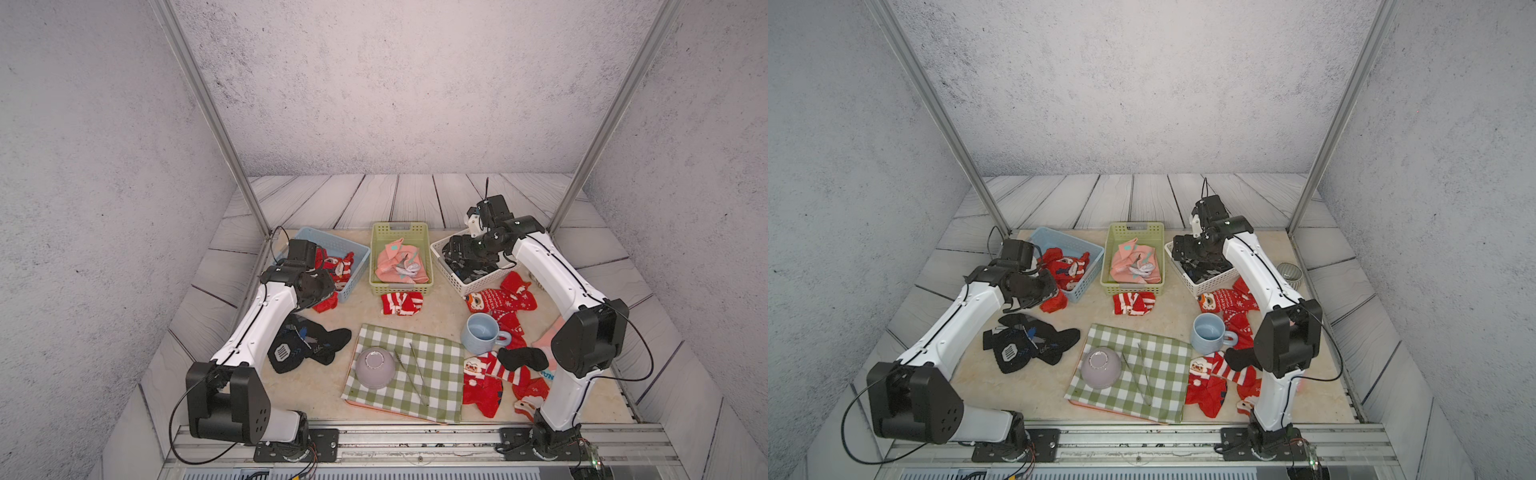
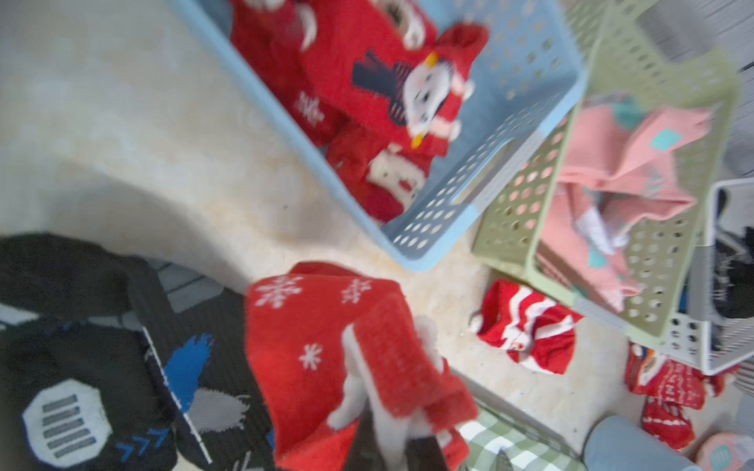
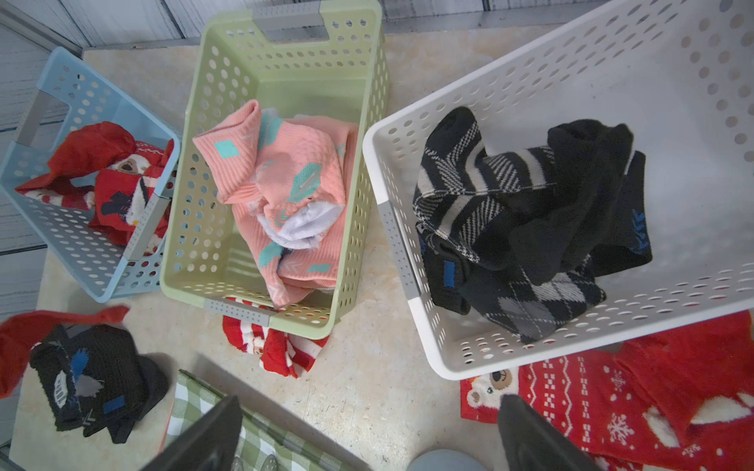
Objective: Sort the socks into the basket by color
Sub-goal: Pick up the sock from the center of the board, then place the sock in the bin.
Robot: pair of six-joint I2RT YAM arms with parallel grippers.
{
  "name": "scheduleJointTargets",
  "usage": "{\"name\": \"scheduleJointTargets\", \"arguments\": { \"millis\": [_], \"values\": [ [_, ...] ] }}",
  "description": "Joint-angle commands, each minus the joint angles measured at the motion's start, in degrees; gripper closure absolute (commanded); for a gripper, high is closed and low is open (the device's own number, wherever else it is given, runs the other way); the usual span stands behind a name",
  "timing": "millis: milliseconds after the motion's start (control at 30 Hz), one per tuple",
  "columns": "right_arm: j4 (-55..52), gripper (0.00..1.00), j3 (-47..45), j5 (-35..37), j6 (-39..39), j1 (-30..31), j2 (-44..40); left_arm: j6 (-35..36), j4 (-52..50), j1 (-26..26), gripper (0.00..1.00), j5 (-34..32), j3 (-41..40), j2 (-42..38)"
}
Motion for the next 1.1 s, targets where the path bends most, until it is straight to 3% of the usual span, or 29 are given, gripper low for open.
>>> {"name": "scheduleJointTargets", "arguments": {
  "millis": [0, 233, 467, 767, 967, 1067],
  "values": [
    [-1.55, 0.01, 1.41, -0.9, -0.1, 0.37, -0.16, 4.23, -0.9, 0.05, 1.0, -0.93, 6.83, -0.09],
    [-1.68, 0.01, 0.72, -0.73, -0.02, 0.53, -1.49, 7.95, 1.61, 0.58, 1.0, 0.85, 20.78, 9.9],
    [-1.72, 0.01, -1.59, 0.03, -0.47, 0.55, -3.78, 15.32, 3.6, 0.67, 1.0, -3.82, 30.74, 23.17],
    [-2.78, 0.01, -4.82, 1.47, -1.23, 0.62, -6.92, 16.27, 7.08, 0.8, 1.0, -1.83, 31.17, 37.28],
    [-3.95, 0.01, -5.21, 1.82, -1.59, 0.62, -7.94, 14.91, 5.52, 0.84, 1.0, 1.69, 30.52, 42.41],
    [-4.82, 0.01, -5.51, 2.4, -1.59, 0.62, -8.22, 14.34, 6.4, 0.85, 0.93, 2.58, 28.85, 42.69]
  ]
}}
